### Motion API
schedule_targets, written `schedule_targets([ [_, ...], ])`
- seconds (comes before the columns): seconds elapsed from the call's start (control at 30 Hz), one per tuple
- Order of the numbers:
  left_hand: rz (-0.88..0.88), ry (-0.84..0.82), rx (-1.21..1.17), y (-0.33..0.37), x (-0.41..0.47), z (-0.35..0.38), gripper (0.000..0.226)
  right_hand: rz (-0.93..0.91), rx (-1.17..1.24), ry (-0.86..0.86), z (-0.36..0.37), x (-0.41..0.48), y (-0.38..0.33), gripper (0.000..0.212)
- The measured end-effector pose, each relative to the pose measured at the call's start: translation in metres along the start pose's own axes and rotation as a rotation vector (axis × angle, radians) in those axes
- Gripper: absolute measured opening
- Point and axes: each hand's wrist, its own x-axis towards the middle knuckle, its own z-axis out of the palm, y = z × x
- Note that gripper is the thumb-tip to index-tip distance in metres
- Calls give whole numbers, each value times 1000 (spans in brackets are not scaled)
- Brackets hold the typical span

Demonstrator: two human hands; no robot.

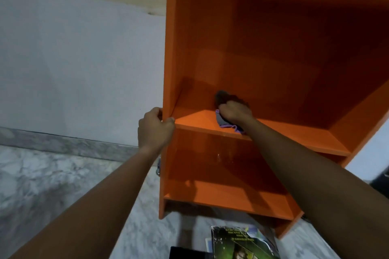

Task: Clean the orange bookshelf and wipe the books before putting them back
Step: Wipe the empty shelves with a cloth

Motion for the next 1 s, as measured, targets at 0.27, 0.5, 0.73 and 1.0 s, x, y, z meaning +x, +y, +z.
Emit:
schedule_targets([
  [0.27, 121, -80, -53, -24, 18, -8, 39, -228, 71, -88, 44, 104, -59, 55],
  [0.5, 161, -76, -39, -29, 19, -8, 40, -284, 40, -65, 52, 104, -75, 53],
  [0.73, 117, -76, 35, -18, 7, -15, 42, -438, 29, -99, 32, 8, -84, 33],
  [1.0, 56, -102, 402, 2, -16, -22, 43, -656, 76, 146, 36, -106, -64, 40],
])
